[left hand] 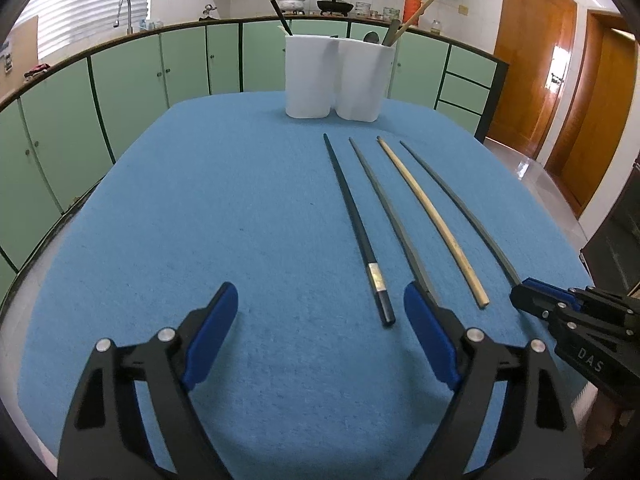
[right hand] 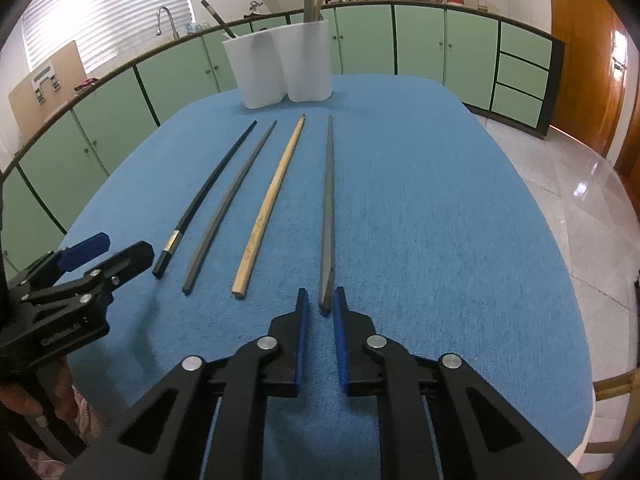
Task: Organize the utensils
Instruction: 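Grasp a black chopstick with the left tool while the right tool grasps a metal chopstick, then lift both held chopsticks and carry them over the white holder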
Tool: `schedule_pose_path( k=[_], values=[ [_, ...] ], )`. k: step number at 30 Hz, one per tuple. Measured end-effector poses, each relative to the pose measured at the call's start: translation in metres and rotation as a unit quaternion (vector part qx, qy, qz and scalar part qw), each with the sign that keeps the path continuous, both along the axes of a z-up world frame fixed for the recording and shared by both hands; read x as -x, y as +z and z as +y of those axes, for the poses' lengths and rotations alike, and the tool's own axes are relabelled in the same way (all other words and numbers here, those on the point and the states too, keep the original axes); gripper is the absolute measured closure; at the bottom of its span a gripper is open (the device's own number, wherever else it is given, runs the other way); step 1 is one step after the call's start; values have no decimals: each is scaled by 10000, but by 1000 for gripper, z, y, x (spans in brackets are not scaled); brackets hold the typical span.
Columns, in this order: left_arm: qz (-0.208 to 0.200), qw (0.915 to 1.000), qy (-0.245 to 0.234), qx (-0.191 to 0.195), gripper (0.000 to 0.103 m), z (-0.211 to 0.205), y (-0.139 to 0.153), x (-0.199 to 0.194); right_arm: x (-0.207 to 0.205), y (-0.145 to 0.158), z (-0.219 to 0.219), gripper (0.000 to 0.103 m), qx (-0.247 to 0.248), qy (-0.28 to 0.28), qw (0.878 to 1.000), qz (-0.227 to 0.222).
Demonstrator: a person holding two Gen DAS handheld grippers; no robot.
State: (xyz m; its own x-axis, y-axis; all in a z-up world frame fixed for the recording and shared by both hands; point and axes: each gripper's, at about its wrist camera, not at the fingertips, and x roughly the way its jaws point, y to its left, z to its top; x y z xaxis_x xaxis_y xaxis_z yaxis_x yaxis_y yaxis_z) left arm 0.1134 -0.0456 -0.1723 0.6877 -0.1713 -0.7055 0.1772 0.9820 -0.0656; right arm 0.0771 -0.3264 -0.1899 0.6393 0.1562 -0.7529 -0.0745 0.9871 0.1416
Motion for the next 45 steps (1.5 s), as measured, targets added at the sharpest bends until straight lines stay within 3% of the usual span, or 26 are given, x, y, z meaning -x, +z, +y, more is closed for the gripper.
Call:
schedule_pose_path(
  k=[9, 17, 20, 25, 28, 30, 36, 45],
  values=[
    [71, 9999, -91, 31, 21, -8, -3, 3, 2, 2, -4, 97, 70, -56, 10000, -11],
    [144, 9998, -94, -38, 44, -15, -7, 4, 1, 1, -10, 98, -36, -76, 10000, 10],
    [138, 9997, -143, -116, 46, -21, -8, 5, 1, 0, -12, 98, -66, -68, 10000, 8],
    [133, 9995, -221, -196, 63, -28, -7, 5, 1, 0, -12, 98, -81, -64, 9999, 6],
    [145, 9994, -238, -198, 79, -30, -7, 3, 0, -1, -13, 98, -95, -81, 9999, 4],
    [148, 9993, -277, -200, 96, -33, -7, 2, 0, 0, -14, 98, -99, -91, 9999, 2],
    [150, 9992, -322, -176, 97, -33, -2, 2, 0, 6, -17, 98, -93, -103, 9999, -78],
    [-706, 9959, -365, -428, 97, -34, 48, 15, 0, 46, -23, 98, -132, -94, 9982, -578]
  ],
)
